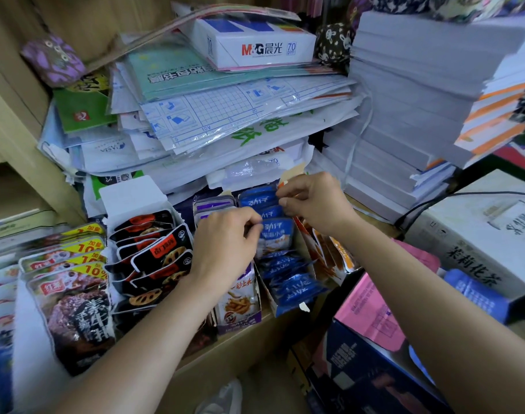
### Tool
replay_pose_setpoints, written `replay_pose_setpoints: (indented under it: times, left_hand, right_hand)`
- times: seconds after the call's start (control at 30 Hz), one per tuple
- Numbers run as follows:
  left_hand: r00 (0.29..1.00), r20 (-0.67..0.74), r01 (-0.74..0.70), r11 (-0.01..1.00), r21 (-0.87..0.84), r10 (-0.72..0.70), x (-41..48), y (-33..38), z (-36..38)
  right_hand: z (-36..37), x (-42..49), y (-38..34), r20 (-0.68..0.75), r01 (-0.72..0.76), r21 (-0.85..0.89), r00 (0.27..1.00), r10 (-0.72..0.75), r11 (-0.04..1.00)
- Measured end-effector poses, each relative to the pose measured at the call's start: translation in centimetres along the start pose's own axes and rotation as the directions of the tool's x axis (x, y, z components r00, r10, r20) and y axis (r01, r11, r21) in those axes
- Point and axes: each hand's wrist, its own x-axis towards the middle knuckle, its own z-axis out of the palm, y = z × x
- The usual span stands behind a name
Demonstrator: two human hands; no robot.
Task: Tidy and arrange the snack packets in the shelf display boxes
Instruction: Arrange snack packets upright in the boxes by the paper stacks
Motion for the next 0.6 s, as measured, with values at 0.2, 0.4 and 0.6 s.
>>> replay_pose_setpoints:
  times: [0.2, 0.4, 0.6]
  left_hand:
    - [0.981, -0.06, 0.177, 0.98, -0.086, -0.183, 1.8, -0.4, 0.4]
    - [0.986, -0.053, 0.155, 0.985, -0.08, -0.159, 1.7, -0.6, 0.6]
    - [0.999, -0.027, 0.044, 0.997, 0.055, -0.043, 1.5, -1.0, 0.7]
  right_hand:
    - [-0.9, -1.9, 0.1, -0.006, 0.059, -0.041, 0.998, -0.059, 0.997]
    - [-1.3, -4.4, 0.2, 0.093, 0.194, -0.194, 0.98, -0.178, 0.962]
    - [-2.5, -5.1, -0.4, 0.37, 0.177, -0.348, 0.928, -0.038, 0.921]
